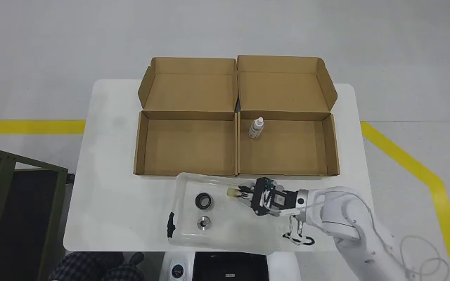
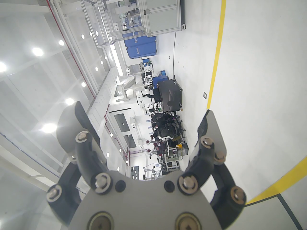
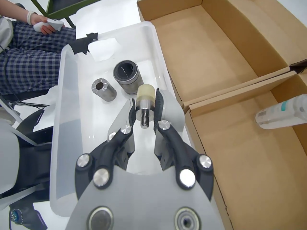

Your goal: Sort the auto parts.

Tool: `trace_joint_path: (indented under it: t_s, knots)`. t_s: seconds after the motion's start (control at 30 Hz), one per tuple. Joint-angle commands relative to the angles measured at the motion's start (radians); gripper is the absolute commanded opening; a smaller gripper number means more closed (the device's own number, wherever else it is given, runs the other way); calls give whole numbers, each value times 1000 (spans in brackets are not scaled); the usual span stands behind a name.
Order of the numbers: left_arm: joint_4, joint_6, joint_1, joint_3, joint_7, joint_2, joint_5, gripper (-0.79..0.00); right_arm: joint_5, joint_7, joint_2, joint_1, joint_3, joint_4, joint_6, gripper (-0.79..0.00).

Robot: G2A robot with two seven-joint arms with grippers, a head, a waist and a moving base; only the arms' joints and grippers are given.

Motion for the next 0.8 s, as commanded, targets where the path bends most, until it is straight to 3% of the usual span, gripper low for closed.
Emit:
trace_joint_path:
  t_s: [0.0, 0.37, 0.77]
  knots:
    - [0, 0, 0, 0, 0, 0, 0, 0, -13, 12, 0, -2, -9, 5, 15, -785]
    - [0, 0, 0, 0, 0, 0, 0, 0, -34, -11, 1, -2, -37, 38, 21, -785]
    - [0, 0, 0, 0, 0, 0, 0, 0, 54, -52, 23, -20, 111, -30, 13, -785]
